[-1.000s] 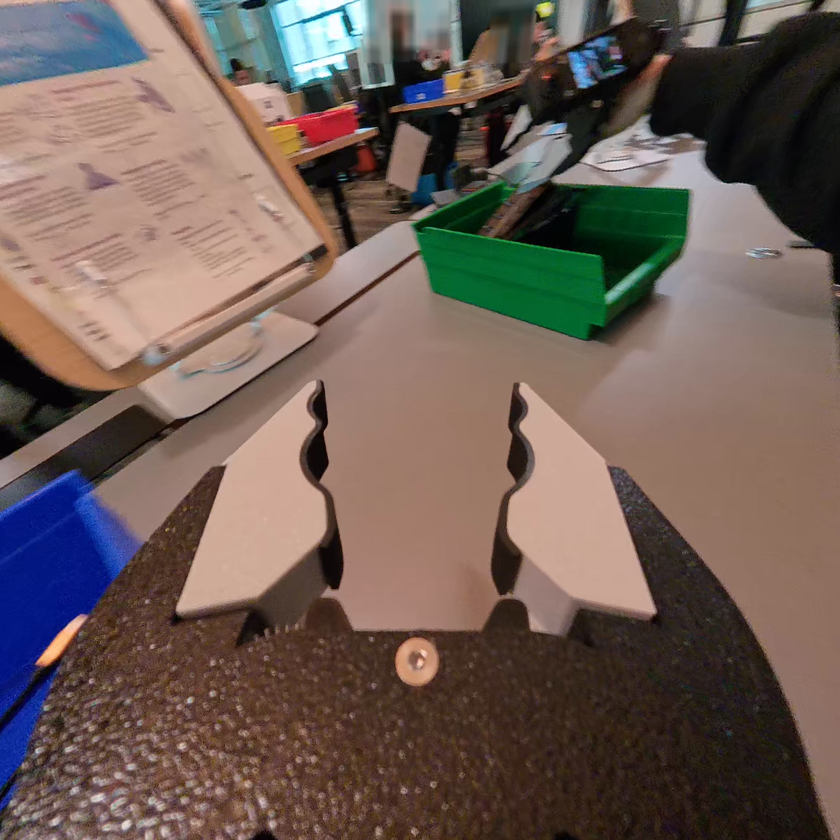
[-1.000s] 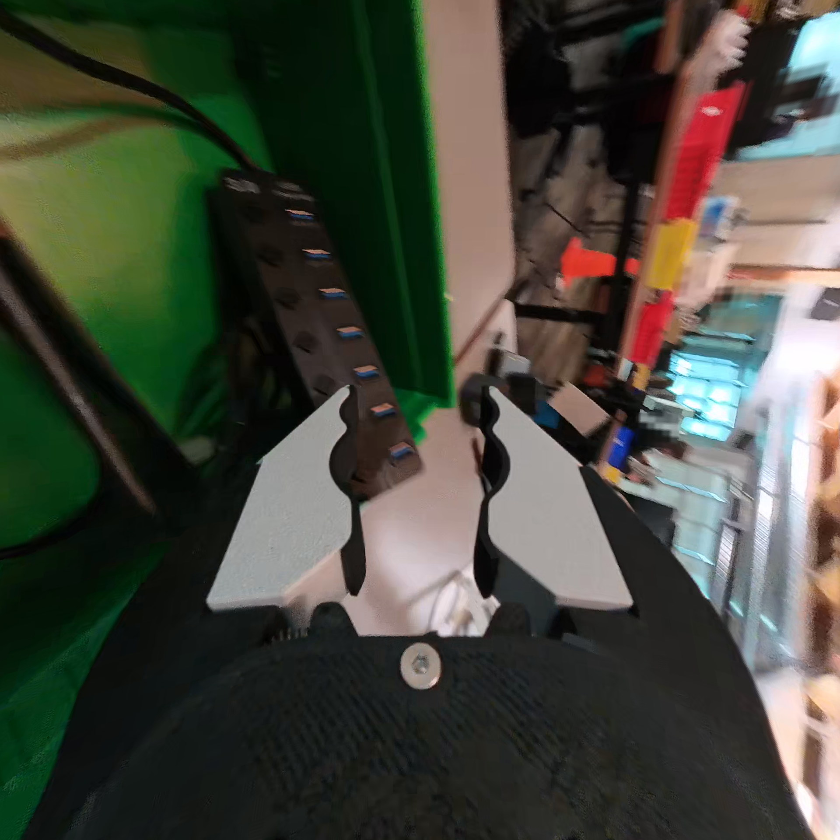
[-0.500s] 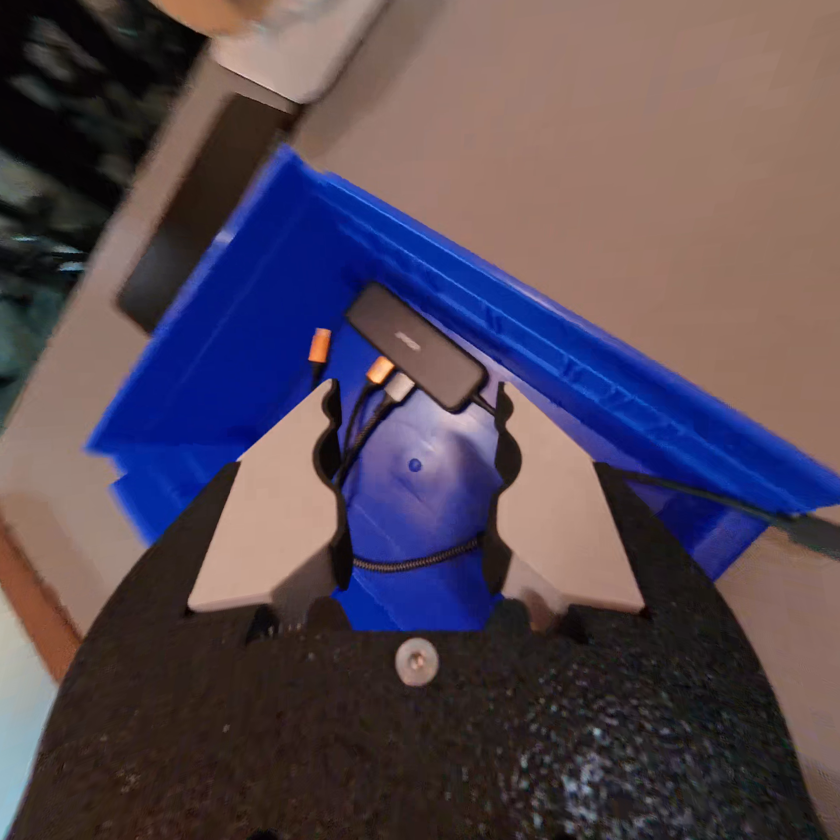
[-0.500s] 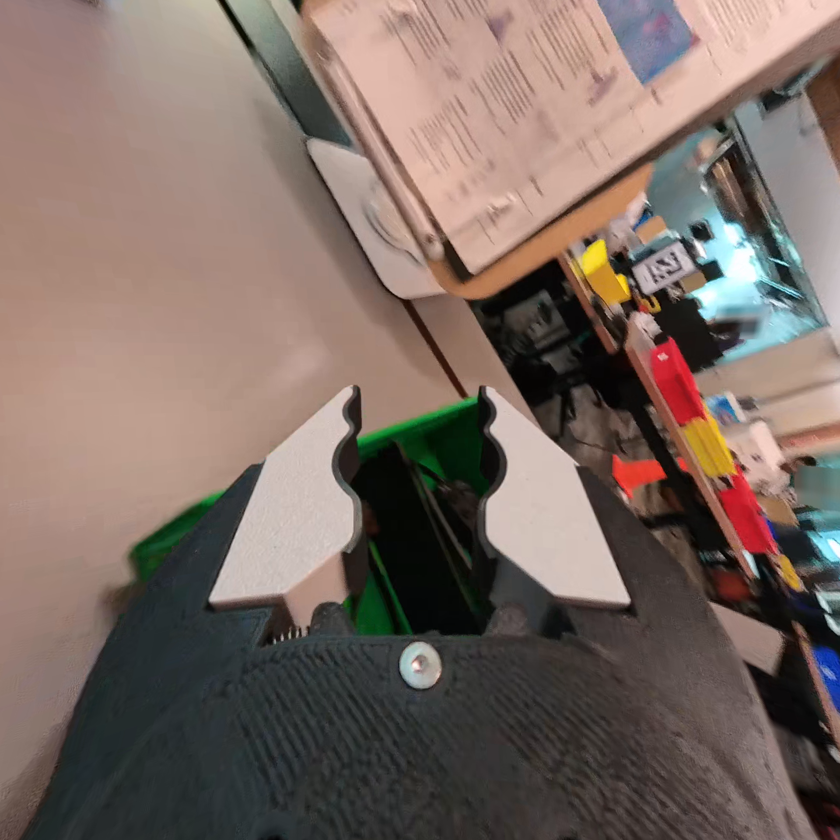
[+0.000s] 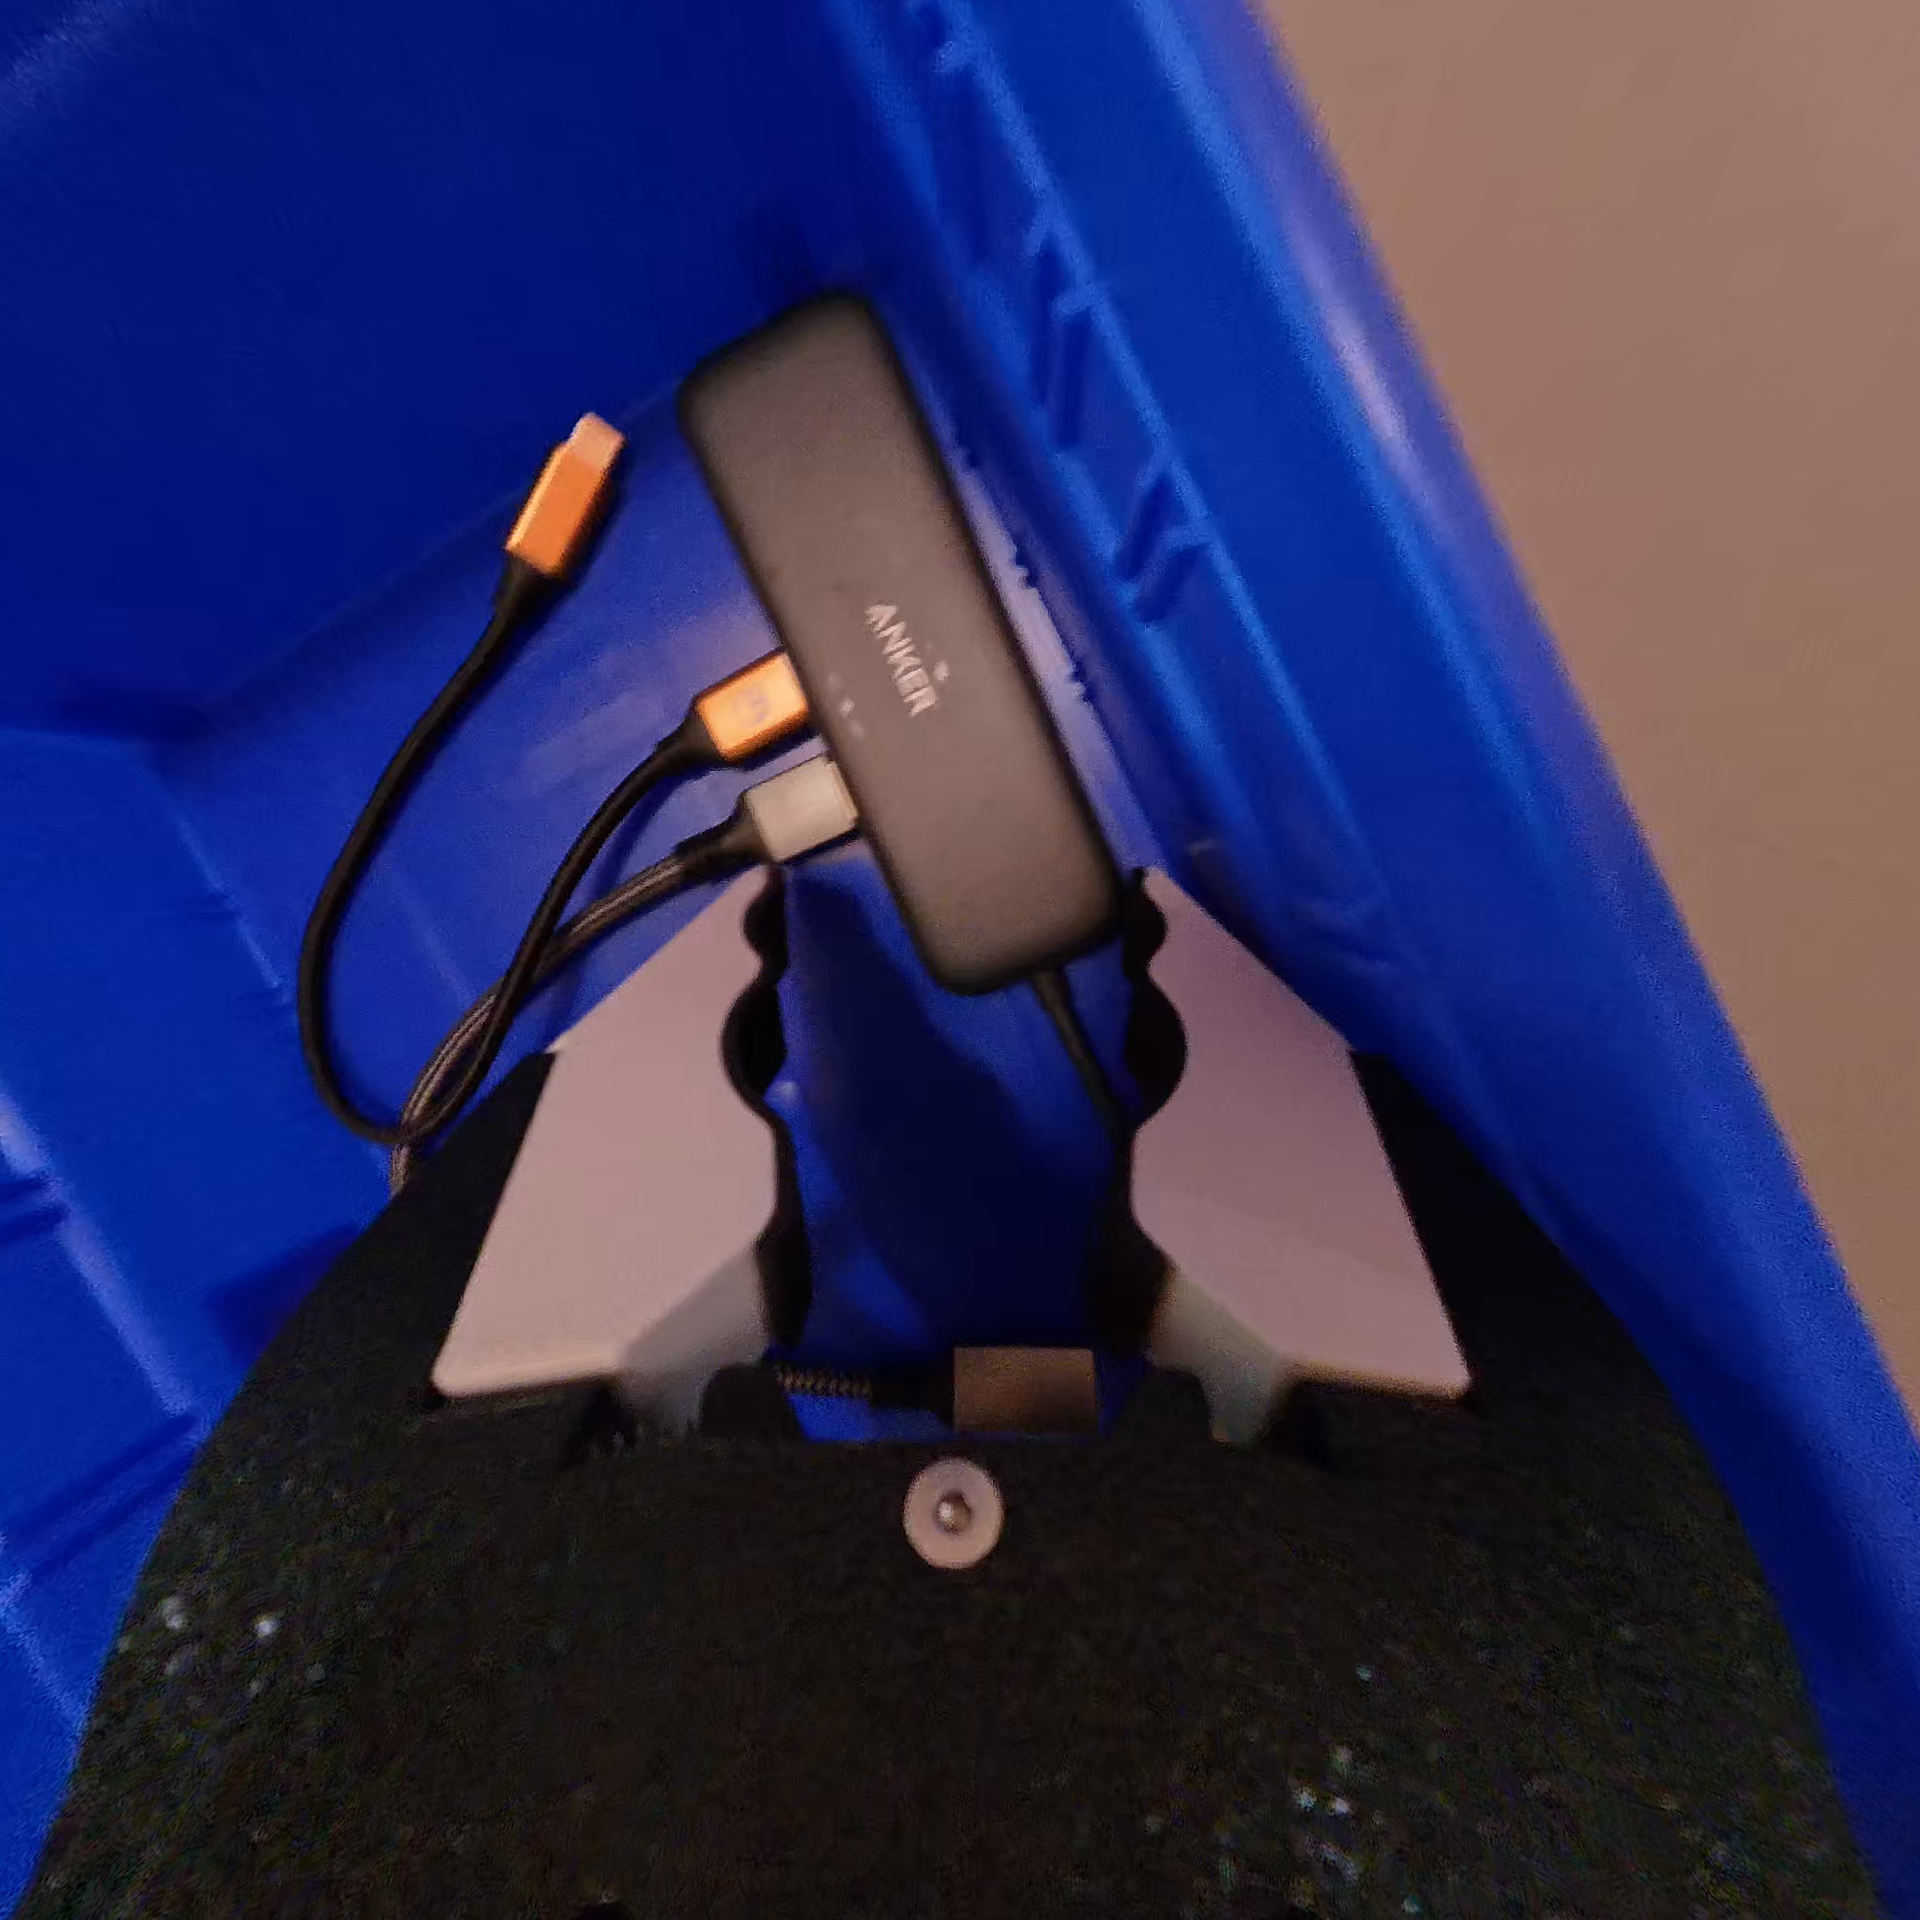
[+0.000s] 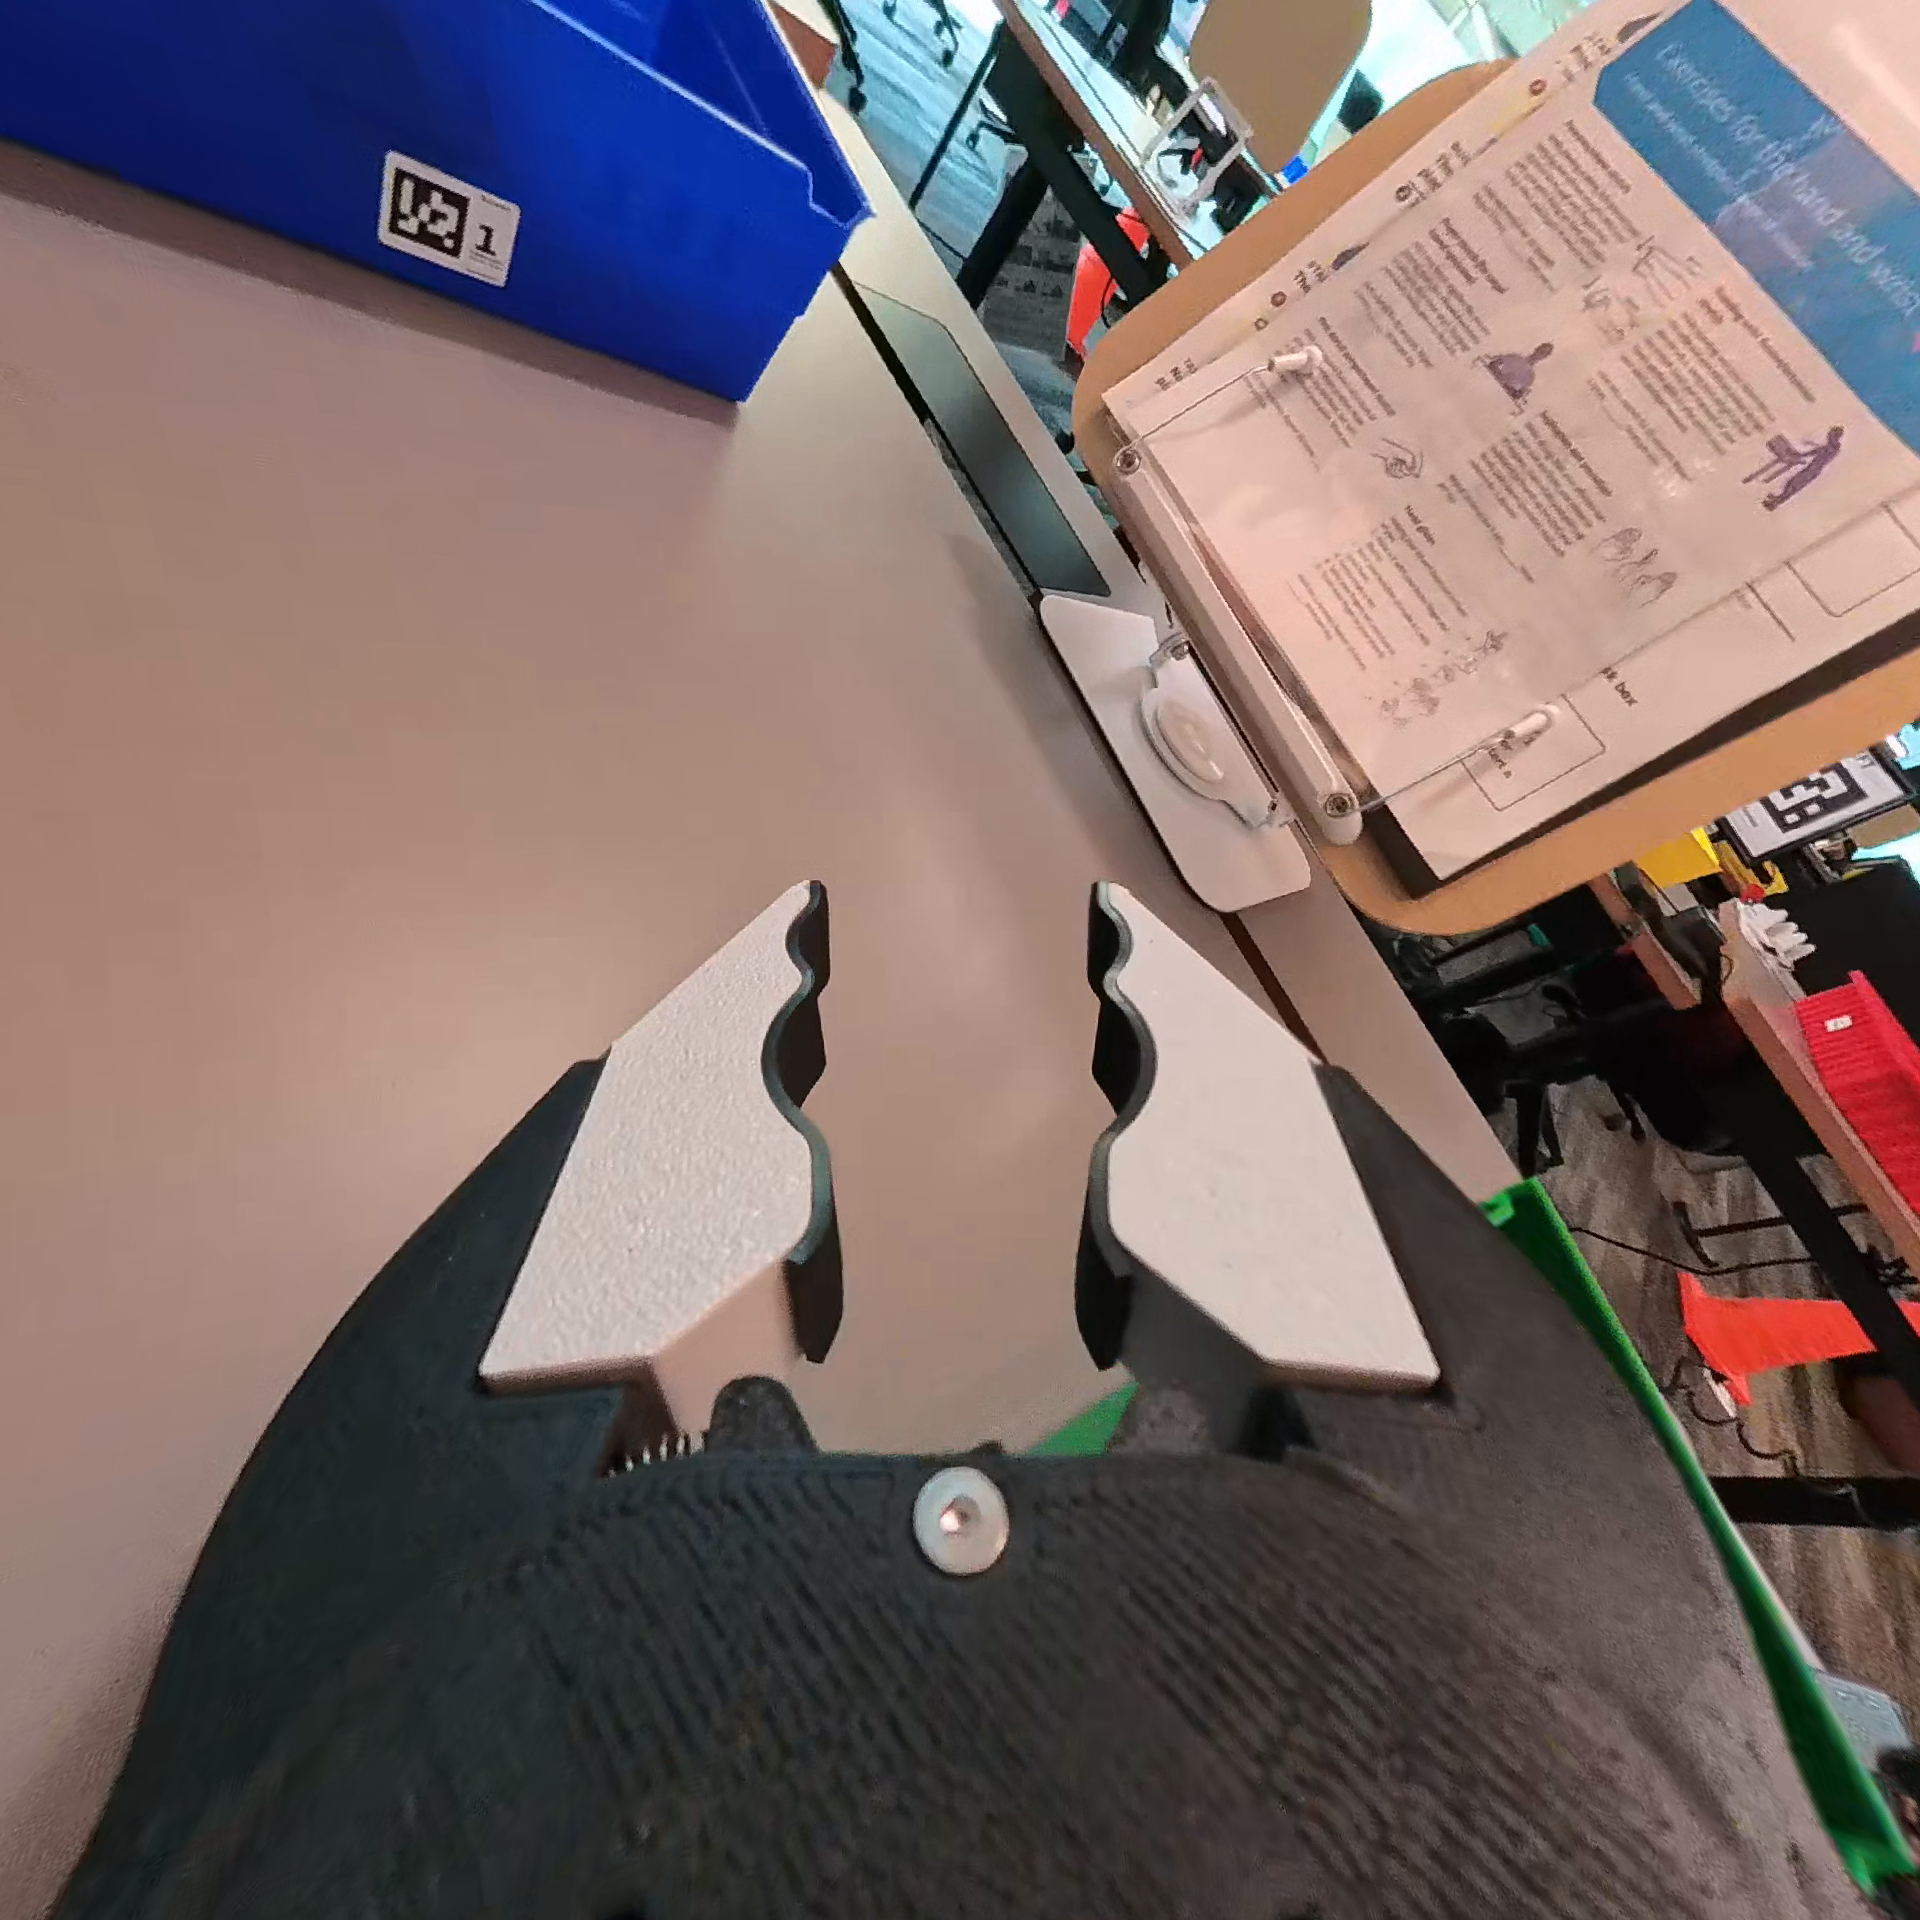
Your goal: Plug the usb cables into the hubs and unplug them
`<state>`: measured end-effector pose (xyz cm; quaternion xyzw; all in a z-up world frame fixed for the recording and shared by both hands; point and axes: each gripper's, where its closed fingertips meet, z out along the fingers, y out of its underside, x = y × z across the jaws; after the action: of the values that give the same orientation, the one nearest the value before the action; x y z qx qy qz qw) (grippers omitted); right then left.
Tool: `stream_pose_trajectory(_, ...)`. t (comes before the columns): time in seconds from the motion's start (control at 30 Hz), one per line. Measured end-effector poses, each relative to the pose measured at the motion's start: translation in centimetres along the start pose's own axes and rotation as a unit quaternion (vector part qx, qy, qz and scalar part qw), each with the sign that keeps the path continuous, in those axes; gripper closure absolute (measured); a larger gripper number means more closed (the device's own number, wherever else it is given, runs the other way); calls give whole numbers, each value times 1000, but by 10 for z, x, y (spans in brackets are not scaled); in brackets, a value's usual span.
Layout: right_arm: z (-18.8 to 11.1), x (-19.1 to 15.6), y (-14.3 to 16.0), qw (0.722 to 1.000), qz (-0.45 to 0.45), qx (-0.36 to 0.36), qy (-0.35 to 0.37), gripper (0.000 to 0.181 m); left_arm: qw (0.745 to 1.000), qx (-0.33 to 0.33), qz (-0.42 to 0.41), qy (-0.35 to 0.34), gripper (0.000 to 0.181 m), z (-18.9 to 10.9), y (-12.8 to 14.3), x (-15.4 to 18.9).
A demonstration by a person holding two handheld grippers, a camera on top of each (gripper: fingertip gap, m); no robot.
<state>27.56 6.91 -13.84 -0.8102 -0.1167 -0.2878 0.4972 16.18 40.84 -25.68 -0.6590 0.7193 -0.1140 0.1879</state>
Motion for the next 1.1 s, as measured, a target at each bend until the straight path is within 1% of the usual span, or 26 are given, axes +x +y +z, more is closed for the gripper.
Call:
stream_pose_trajectory(0.03,5,2,-2,1000,5,6,7,133,1000,3,-16,-11,109,-1,2,-5)
stream_pose_trajectory(0.07,9,6,-5,1000,6,10,17,134,999,5,-36,-13,105,-1,4,-7)
stream_pose_trajectory(0.13,14,11,-14,999,2,19,37,134,997,16,-72,18,109,1,6,-4)
stream_pose_trajectory(0.17,15,12,-23,999,1,29,46,134,996,20,-87,29,109,2,7,-4)
stream_pose_trajectory(0.23,18,6,-45,997,4,59,49,134,995,25,-88,27,113,1,8,-6)
stream_pose_trajectory(0.33,35,-20,-73,993,43,107,-6,133,995,24,-96,24,113,2,6,-5)
stream_pose_trajectory(0.4,48,-31,-84,987,80,137,-30,133,993,32,-112,25,111,3,3,-6)
stream_pose_trajectory(0.43,54,-34,-85,984,93,148,-33,133,991,42,-125,35,106,2,0,-4)
stream_pose_trajectory(0.53,62,-46,-77,980,106,161,-43,132,988,58,-143,31,107,2,-2,-4)
stream_pose_trajectory(0.6,63,-53,-68,980,107,157,-57,132,990,60,-131,2,109,5,-2,-5)
stream_pose_trajectory(0.63,62,-54,-64,980,111,158,-56,132,991,70,-115,-2,118,5,-6,-2)
stream_pose_trajectory(0.67,62,-54,-62,979,116,159,-58,132,991,80,-104,6,134,6,-9,4)
stream_pose_trajectory(0.7,61,-53,-60,978,121,161,-58,132,991,87,-102,-3,136,6,-11,3)
stream_pose_trajectory(0.8,61,-49,-50,977,130,160,-48,132,989,97,-111,-1,138,5,-10,3)
stream_pose_trajectory(0.9,63,-40,-32,983,119,135,-29,132,987,100,-124,4,139,4,-6,0)
stream_pose_trajectory(1.0,61,-35,-25,981,139,135,-31,131,990,90,-110,3,139,4,-6,0)
stream_pose_trajectory(1.1,61,-28,-19,978,161,129,-31,130,988,106,-110,-5,139,6,-10,0)
